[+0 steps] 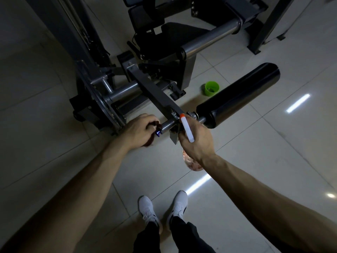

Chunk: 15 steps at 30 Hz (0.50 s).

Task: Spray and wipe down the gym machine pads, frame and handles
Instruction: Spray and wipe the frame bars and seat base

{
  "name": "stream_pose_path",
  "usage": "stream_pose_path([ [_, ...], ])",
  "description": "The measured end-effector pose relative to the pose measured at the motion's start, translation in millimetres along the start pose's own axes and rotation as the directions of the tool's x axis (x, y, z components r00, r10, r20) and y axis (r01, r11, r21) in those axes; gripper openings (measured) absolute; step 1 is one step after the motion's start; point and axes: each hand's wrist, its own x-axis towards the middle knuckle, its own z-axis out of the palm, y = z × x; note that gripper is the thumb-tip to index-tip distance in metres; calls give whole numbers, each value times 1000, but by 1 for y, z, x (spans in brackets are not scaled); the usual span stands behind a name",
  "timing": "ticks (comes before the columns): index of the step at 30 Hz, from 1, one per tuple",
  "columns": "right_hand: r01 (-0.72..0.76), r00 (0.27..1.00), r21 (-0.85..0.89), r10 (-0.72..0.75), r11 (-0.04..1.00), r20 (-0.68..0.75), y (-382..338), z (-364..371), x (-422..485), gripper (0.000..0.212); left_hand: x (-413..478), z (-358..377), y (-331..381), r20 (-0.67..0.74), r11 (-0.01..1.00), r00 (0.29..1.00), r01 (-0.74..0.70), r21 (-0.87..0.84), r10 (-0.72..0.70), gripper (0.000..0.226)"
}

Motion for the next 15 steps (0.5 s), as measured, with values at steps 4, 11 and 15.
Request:
stream_pose_path([
  [4, 5, 1000, -20, -5, 1000, 1, -3, -1, -2, 61, -23, 19, 2, -205, 963, 970, -75, 260, 131, 21],
  [11, 43, 999, -56, -42, 998, 17, -3, -5, 0, 50, -55, 57, -9, -249, 866, 916, -168, 471, 314, 32],
  [15, 36, 997, -63, -32, 997, 72, 0, -7, 0, 53, -71, 72, -16, -560, 984, 814, 74, -161, -153, 18],
])
